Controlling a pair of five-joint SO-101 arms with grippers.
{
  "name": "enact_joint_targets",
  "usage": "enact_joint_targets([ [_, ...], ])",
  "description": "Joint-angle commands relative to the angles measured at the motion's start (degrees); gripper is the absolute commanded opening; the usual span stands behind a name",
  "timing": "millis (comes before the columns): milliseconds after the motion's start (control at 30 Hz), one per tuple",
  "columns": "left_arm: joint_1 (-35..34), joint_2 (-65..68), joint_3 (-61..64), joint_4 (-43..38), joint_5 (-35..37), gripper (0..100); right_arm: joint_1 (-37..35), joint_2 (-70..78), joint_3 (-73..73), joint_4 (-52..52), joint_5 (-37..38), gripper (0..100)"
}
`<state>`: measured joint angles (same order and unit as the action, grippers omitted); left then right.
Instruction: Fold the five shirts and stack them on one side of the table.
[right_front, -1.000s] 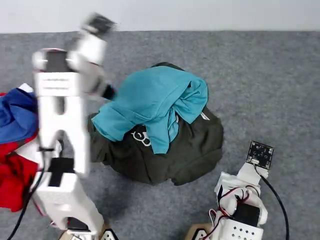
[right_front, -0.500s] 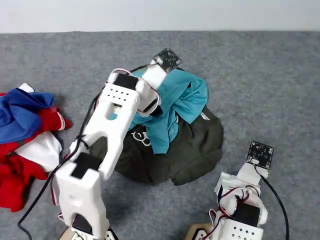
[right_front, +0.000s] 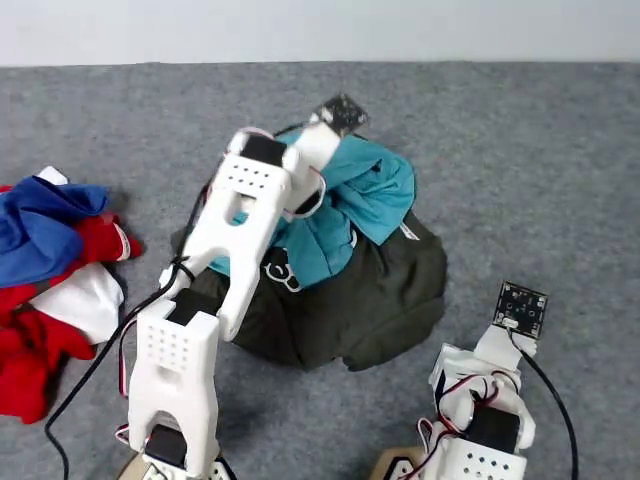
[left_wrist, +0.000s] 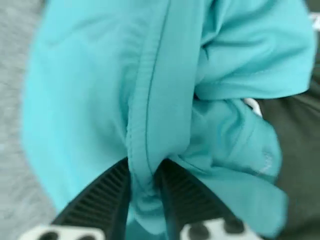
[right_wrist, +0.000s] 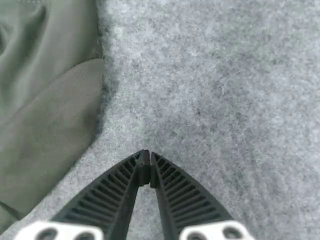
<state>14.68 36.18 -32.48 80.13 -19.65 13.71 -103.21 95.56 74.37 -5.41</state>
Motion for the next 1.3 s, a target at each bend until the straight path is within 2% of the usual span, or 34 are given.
enact_joint_targets([
  [0,-3.3,-2.8,-13.6,9.1,0.4,0,0.7,-0.7,0.9,0.5,-0.5,1.3],
  [233,-16.3,-6.2,-33.8,19.3,0.5,0,0.7,-0.7,0.9,0.5,-0.5,1.3],
  [467,-32.7,-10.6,-46.8,20.3,0.5,0,0.7,-0.7,0.9,0.5,-0.5,1.3],
  [800,-53.9,-13.9,-48.0,20.4,0.4,0,0.7,-0.7,0.9,0.5,-0.5,1.3],
  [1000,-62.6,-11.6,-48.0,20.5,0.1,0,0.7,-0.7,0.9,0.5,-0.5,1.3],
  [1100,-65.8,-10.7,-48.0,20.5,-2.9,1,0.7,-0.7,0.9,0.5,-0.5,1.3],
  [1267,-69.3,-10.2,-48.0,20.5,-3.7,12,0.7,-0.7,0.9,0.5,-0.5,1.3],
])
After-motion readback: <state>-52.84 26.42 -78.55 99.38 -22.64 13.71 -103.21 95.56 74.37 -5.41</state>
